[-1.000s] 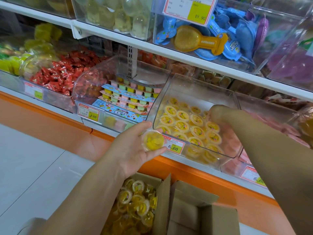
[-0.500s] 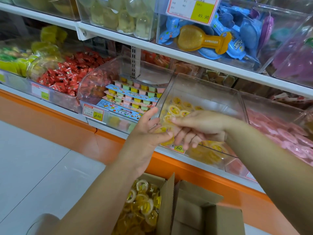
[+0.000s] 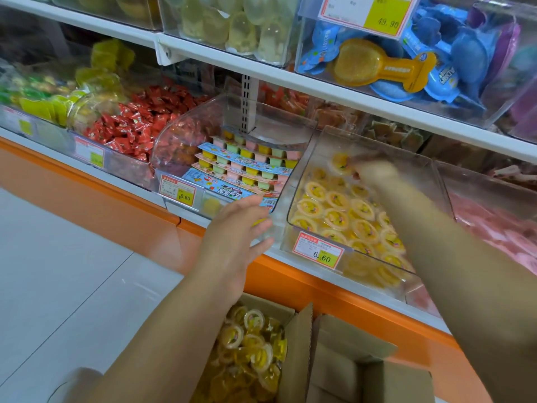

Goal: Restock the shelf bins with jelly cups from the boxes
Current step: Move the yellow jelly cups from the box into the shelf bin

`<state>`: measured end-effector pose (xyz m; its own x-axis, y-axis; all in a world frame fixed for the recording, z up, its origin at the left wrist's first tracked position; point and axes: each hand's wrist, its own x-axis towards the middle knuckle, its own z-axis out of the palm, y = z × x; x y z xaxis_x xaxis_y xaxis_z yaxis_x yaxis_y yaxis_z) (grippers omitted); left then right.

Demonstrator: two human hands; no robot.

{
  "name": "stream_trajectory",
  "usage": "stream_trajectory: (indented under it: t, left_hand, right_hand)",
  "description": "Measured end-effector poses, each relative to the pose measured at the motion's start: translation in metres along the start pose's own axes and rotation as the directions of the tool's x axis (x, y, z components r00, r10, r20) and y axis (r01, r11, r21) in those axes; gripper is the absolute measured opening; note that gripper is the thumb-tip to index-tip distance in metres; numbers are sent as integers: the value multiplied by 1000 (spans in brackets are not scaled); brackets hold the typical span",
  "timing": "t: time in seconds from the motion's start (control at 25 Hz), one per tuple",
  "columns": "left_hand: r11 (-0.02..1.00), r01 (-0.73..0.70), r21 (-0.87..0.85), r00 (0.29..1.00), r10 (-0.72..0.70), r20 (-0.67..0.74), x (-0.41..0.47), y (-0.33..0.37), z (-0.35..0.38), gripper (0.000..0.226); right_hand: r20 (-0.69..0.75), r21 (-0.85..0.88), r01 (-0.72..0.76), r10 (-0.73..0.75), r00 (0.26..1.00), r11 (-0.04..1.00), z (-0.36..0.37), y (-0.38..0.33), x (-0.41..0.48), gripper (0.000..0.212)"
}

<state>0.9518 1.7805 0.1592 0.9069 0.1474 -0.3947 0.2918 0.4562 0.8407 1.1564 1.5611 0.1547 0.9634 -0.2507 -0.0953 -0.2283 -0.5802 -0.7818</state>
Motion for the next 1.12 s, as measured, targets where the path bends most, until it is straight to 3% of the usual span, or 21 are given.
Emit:
stream_trajectory:
  t: [0.12, 0.32, 0.52, 0.8, 1.0, 1.12]
  left_hand:
    - [1000, 30, 3, 1000, -30, 10, -3, 2, -2, 20]
    - [999, 42, 32, 999, -43, 3, -3, 3, -6, 21]
    - [998, 51, 33, 999, -51, -2, -1, 2, -8, 21]
    - [998, 56, 33, 998, -56, 2, -2, 0, -6, 20]
    - [995, 79, 55, 997, -79, -1, -4, -3, -8, 22]
    - [991, 113, 77, 994, -114, 1, -6, -9, -18, 24]
  right_hand:
    - [-34, -205, -75, 70, 997, 976, 28, 8, 35, 23]
    - [57, -247, -91, 108, 993, 965, 51, 17, 40, 25]
    - [108, -246, -89, 118, 987, 965, 47, 7, 25, 54]
    - [103, -347, -49, 90, 991, 937, 52, 13, 32, 51]
    - [57, -314, -42, 63, 996, 948, 31, 8, 23, 51]
    - [-150, -30, 87, -91, 984, 996, 10, 3, -13, 39]
